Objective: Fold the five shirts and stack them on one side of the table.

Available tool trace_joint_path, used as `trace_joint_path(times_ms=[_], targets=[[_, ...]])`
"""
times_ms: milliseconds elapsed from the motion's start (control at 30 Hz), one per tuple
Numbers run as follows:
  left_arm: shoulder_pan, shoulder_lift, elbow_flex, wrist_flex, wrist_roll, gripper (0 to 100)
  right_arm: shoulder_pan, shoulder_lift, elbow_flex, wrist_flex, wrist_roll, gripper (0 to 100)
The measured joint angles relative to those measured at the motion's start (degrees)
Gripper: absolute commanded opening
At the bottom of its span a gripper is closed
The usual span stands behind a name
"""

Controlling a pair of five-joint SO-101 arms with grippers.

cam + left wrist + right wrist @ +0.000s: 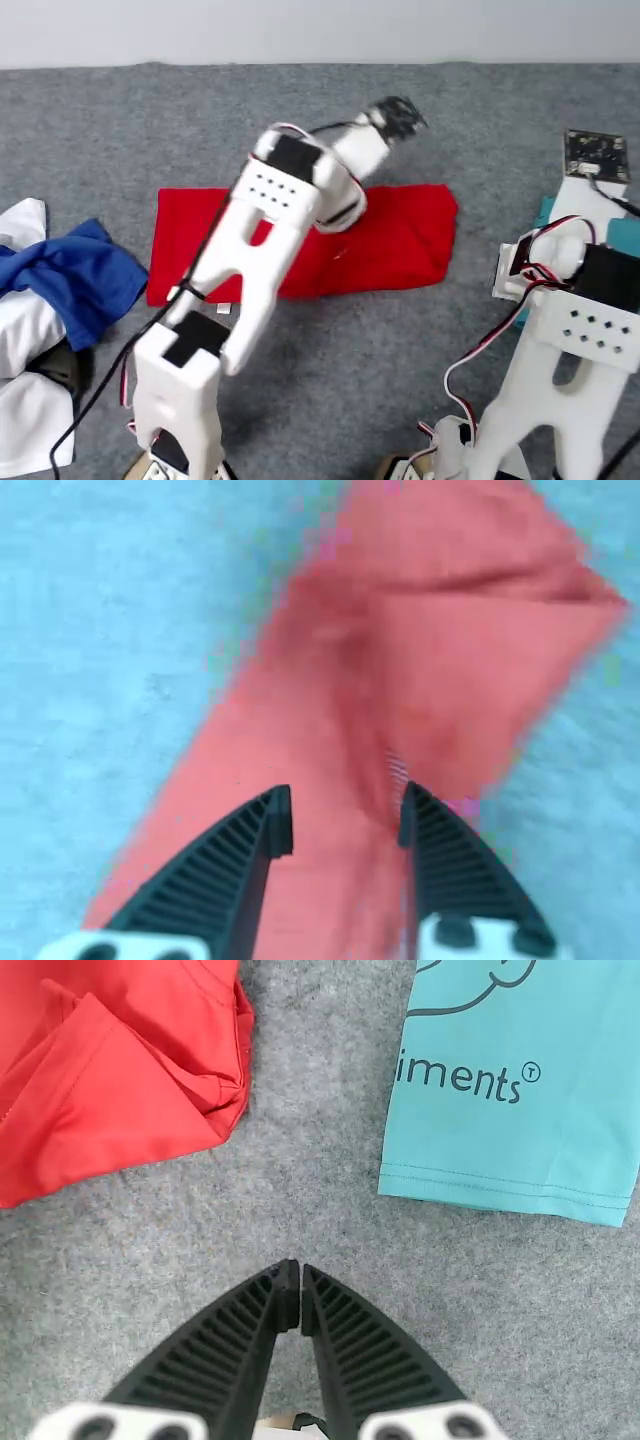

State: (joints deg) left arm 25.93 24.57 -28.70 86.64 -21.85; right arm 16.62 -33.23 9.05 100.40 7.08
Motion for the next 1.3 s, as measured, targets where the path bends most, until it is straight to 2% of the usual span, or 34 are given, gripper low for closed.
trace_joint_path(times_ms=[100,233,333,600,800,1067,1300], targets=[[2.81,0.00,-0.35,5.10,0.00,17,0.00,0.00,0.00,0.00,0.00,0.9],[2.55,2.02,0.97,5.45,1.23,17,0.00,0.00,0.00,0.00,0.00,0.9],[2.29,5.80,3.34,3.34,1.49,17,0.00,0.00,0.00,0.00,0.00,0.9],[-4.22,13.80,3.69,-0.79,1.85,17,0.00,0.00,0.00,0.00,0.00,0.9],[-4.31,14.07,3.43,-0.70,1.93,17,0.00,0.00,0.00,0.00,0.00,0.9],[-4.31,8.97,-3.25,-0.79,2.64,17,0.00,0.00,0.00,0.00,0.00,0.9],[-1.76,11.34,-4.92,-8.18,6.15,17,0.00,0.00,0.00,0.00,0.00,0.9]])
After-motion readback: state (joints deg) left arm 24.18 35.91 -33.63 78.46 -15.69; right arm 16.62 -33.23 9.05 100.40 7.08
